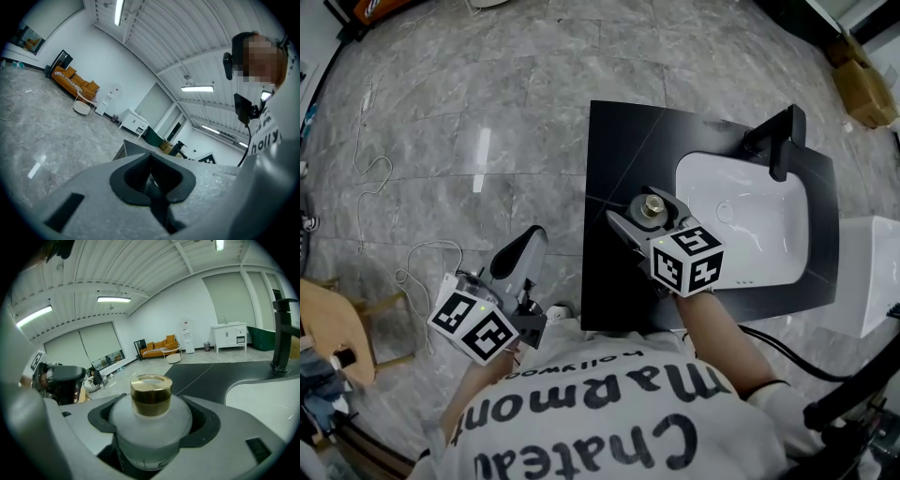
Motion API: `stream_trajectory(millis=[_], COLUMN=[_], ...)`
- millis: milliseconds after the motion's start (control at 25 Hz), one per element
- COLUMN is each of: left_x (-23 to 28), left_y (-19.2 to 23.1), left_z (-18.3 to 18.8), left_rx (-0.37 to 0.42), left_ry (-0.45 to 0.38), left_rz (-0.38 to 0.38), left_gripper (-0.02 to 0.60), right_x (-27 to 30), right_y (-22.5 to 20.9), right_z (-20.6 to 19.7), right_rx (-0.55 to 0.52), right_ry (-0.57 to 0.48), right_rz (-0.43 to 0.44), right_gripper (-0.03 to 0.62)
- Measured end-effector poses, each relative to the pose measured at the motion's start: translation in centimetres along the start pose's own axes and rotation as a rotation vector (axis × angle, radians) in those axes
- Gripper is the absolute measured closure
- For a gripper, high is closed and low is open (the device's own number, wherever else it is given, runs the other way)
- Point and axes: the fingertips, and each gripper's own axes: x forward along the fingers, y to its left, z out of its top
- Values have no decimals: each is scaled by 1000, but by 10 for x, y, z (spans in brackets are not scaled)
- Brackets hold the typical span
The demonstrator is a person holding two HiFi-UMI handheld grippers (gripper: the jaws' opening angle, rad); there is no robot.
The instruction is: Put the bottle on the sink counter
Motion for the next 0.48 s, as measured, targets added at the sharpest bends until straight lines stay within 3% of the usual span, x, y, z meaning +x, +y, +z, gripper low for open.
stream_trajectory(millis=[480], left_x=[-25], left_y=[1], left_z=[13], left_rx=[7], left_ry=[-15], left_rz=[-7], left_gripper=[566], right_x=[-2], right_y=[6], right_z=[-7], right_rx=[-14], right_ry=[28], right_rz=[-38], right_gripper=[249])
